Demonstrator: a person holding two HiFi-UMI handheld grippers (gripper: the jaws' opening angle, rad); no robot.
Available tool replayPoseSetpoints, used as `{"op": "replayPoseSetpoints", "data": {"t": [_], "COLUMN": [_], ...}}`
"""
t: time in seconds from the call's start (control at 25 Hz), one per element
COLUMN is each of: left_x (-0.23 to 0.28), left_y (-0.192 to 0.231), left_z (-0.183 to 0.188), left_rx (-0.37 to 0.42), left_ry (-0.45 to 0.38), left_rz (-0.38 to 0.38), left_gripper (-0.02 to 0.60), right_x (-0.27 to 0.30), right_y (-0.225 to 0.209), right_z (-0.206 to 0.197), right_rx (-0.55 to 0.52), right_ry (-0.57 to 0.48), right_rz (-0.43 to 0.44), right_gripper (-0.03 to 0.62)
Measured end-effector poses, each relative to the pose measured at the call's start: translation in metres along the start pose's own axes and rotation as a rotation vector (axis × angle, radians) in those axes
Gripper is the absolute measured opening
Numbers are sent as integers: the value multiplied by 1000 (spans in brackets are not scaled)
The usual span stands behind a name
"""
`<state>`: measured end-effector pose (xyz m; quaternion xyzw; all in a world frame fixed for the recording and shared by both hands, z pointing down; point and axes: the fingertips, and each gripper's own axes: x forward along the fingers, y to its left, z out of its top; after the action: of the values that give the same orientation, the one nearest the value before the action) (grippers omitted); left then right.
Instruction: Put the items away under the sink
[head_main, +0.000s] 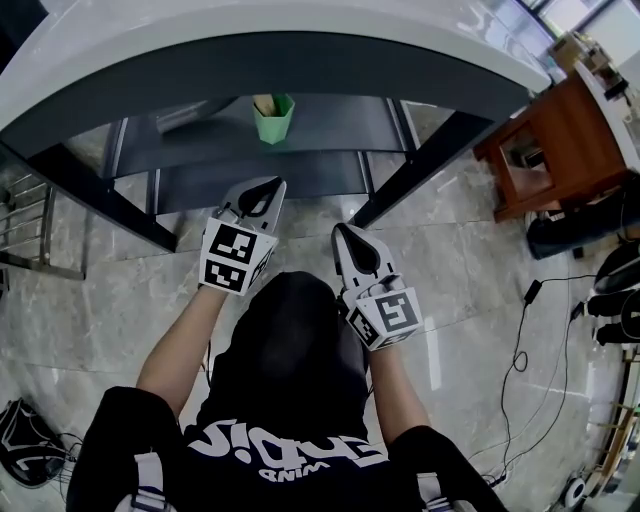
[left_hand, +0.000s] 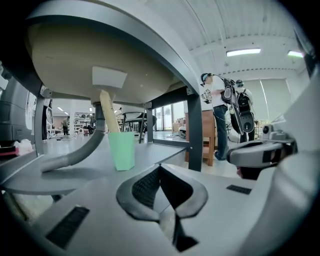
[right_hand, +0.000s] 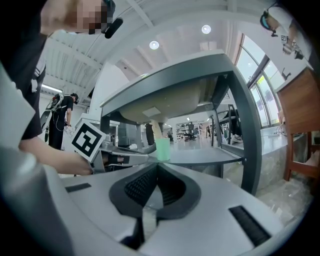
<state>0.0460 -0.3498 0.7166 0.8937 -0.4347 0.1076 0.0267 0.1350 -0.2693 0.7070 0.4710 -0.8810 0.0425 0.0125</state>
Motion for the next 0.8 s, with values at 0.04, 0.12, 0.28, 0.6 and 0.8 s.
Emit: {"op": "replayPoseSetpoints", "data": {"t": [0.04, 0.12, 0.28, 0.6, 0.8], "left_x": [-1, -5, -21, -77, -118], "left_y": [-1, -3, -9, -37, -46], "left_z": [1, 8, 33, 135, 232], "left_rx": [-5, -13, -46, -104, -126], "left_ry": [-5, -18, -35, 27, 61], "left_rz": [-7, -16, -34, -82, -125], "left_gripper": [20, 20, 20, 20, 20], "right_x": [0, 0, 1, -15, -29], "right_y": [1, 2, 5, 27, 34], "right_z": [3, 10, 27, 145, 247], "right_rx": [0, -1, 21, 91, 121], "right_ry": [-4, -13, 7, 83, 119], "right_rz": [1, 2, 1, 6, -15], "right_gripper": [18, 18, 18, 18, 18]}}
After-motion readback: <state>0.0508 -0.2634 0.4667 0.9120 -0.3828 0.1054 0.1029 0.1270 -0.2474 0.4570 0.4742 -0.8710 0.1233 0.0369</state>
